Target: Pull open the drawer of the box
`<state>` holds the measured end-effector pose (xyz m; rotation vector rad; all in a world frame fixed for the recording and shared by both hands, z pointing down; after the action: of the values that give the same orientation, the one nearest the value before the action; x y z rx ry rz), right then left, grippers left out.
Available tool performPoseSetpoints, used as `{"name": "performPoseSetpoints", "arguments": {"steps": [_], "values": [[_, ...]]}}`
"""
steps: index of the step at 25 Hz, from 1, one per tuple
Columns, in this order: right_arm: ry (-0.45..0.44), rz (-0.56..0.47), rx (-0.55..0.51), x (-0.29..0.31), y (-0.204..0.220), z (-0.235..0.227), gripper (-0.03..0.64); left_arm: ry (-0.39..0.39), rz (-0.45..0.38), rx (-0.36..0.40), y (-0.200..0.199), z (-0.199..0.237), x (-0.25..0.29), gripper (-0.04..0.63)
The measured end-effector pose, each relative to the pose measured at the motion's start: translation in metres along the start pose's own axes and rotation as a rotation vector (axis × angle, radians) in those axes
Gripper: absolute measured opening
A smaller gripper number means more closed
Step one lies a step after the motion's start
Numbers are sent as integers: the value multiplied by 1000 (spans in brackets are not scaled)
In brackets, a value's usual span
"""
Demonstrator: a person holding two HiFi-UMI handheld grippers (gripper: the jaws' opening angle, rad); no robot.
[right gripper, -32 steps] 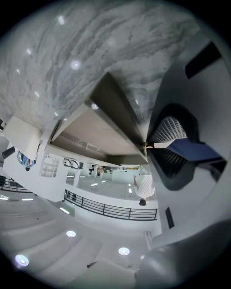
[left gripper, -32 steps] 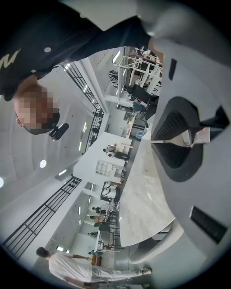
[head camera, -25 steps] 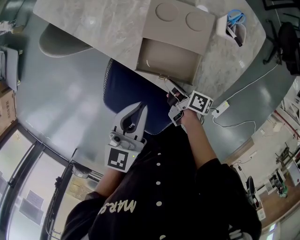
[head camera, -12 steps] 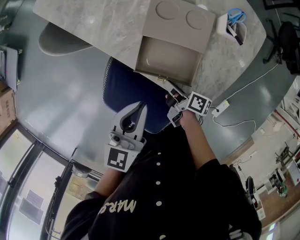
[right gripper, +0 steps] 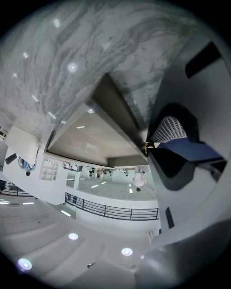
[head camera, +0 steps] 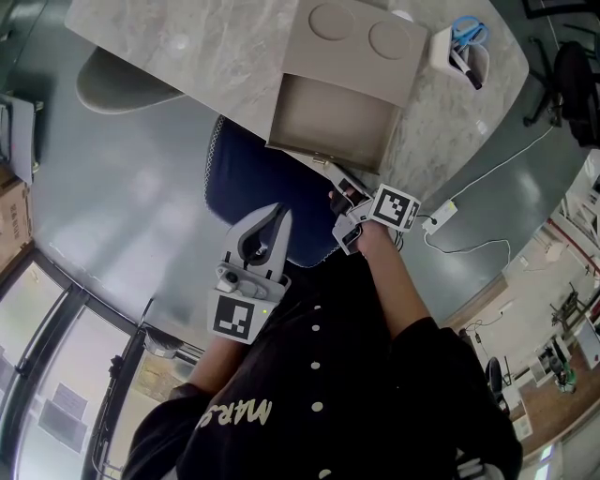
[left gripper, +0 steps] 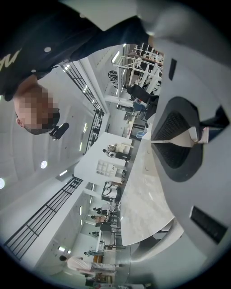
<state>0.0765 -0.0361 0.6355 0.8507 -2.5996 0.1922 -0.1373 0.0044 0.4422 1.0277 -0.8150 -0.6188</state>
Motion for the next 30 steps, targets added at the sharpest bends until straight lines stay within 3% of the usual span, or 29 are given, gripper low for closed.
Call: {"name": "performPoseSetpoints", "arguments": {"steps": [2, 4, 6, 11, 15, 21, 30], "values": [[-9, 9, 11, 0, 0, 1, 28, 0, -6, 6, -2, 0, 0, 25], [-23, 38, 22, -1, 2, 3, 88, 1, -13, 14, -4, -1, 1, 25], [-19, 71, 18, -5, 7, 5, 91, 2, -22, 24, -8, -2, 2, 25], [-14, 55, -72, -26, 11, 26, 3, -16, -33, 62, -24, -7, 2, 25], [-30, -74, -268, -50, -15, 63, -3, -75, -38, 83, -40, -12, 5, 25], [-11, -228, -624, -92, -48, 132, -3, -85, -149, 157, -77, -22, -3, 25], [-8, -473, -1026, -150, -50, 219, -3, -103, -282, 245, -121, -35, -23, 25]]}}
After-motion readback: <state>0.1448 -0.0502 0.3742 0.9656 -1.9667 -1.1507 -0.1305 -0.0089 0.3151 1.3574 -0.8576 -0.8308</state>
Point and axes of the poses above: the fingertips, and each gripper's own axes: x forward along the fingers, z to its left, y out of its underside, the point moved 10 cm from there along -x, backward along the fingers, and after that the axes turned 1 degree about -z, right-handed, at the moved point
